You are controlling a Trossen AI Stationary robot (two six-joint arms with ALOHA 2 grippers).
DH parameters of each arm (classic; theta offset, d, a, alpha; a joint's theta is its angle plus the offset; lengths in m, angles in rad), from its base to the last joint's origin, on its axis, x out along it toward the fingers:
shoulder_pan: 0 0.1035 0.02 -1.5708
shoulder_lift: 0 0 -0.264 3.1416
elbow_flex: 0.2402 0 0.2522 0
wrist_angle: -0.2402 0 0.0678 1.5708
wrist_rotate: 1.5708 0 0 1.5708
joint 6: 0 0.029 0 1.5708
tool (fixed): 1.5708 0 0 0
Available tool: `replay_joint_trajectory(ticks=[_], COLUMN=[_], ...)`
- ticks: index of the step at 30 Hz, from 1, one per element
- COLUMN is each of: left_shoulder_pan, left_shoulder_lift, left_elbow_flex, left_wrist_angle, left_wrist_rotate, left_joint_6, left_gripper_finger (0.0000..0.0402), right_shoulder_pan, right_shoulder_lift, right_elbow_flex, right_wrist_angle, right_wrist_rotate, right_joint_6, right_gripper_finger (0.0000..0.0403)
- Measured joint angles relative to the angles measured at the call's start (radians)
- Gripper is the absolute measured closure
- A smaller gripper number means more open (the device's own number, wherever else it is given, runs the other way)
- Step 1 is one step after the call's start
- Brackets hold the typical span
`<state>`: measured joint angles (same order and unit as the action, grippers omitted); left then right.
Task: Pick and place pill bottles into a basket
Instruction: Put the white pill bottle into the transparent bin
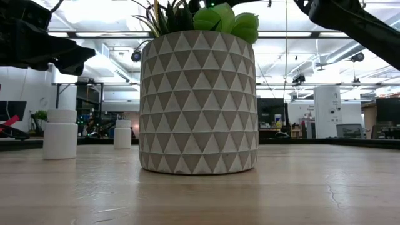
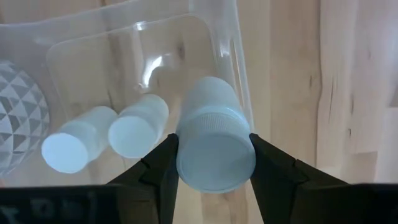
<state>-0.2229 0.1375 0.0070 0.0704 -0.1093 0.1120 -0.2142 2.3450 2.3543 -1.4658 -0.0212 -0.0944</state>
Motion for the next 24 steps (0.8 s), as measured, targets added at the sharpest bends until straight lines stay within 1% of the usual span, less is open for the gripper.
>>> replay_joint_trajectory(ticks=[12, 24], left_shoulder_pan=[0.0, 0.0], left_shoulder_lift=[-0.001, -0.001], left_elbow_flex=[0.0, 0.0], left_wrist_angle=[0.0, 0.0], left_wrist_rotate=[0.0, 0.0], left_joint_6=[0.0, 0.0], left_gripper_finger=[0.0198, 0.0198], right_shoulder_pan=[0.001, 0.001], right_shoulder_lift=[0.064, 0.063], right_elbow_flex=[-0.003, -0.006], right_wrist_angle=[-0.019, -0.024], right_wrist_rotate=[-0.001, -0.002], right_joint_6=[-0.029, -0.041], right_gripper_finger=[0.0256, 0.0256])
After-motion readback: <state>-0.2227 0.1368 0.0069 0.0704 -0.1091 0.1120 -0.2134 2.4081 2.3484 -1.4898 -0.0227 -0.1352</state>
